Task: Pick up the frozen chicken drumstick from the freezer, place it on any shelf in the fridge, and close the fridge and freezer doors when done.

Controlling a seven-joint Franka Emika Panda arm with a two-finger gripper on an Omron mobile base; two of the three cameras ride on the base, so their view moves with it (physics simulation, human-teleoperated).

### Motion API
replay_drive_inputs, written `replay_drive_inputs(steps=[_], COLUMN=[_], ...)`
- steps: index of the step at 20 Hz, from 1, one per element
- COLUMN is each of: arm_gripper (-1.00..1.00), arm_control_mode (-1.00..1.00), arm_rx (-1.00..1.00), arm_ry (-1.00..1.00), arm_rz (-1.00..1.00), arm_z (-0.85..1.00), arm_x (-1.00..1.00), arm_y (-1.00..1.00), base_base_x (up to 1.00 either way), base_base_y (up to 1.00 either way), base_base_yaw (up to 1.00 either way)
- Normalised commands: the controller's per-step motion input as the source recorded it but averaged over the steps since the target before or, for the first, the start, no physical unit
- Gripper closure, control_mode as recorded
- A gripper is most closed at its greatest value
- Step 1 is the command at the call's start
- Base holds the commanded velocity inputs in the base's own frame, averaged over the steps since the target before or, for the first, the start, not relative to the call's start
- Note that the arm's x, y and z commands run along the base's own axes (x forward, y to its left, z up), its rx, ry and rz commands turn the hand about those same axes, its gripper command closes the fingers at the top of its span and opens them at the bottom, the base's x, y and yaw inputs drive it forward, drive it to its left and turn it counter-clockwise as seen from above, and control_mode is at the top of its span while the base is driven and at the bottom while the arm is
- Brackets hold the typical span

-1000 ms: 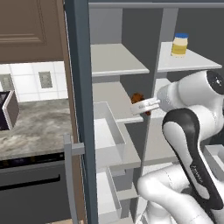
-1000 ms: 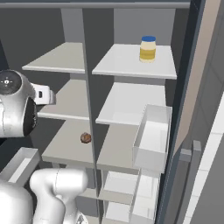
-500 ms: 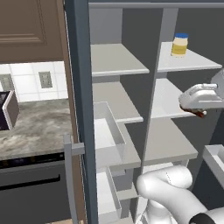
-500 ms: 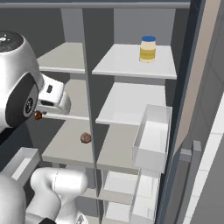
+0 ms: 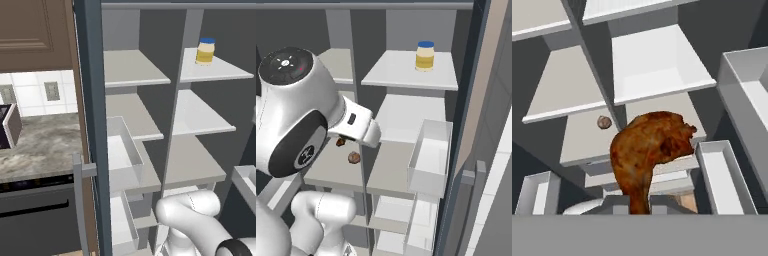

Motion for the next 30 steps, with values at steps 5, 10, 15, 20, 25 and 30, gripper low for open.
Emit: replay_drive_inputs(steps=[5, 10, 15, 20, 25, 30], arm_gripper=[1.00, 1.00, 1.00, 1.00, 1.00, 1.00], arm_control_mode=[-1.00, -1.00, -1.00, -1.00, -1.00, -1.00], arm_rx=[0.00, 0.04, 0.03, 0.00, -0.02, -0.03], arm_ry=[-0.33, -0.35, -0.27, -0.03, 0.32, 0.39], arm_rz=[-0.10, -0.01, 0.06, 0.06, 0.01, 0.00], arm_z=[0.00, 0.08, 0.05, 0.03, 0.19, 0.37], arm_x=[0.76, 1.00, 1.00, 1.00, 0.98, 0.73], arm_y=[-0.96, -0.61, -0.25, 0.02, 0.00, 0.00], base_base_x=[0.00, 0.00, 0.00, 0.00, 0.00, 0.00], base_base_y=[0.00, 0.00, 0.00, 0.00, 0.00, 0.00], base_base_yaw=[0.00, 0.00, 0.00, 0.00, 0.00, 0.00])
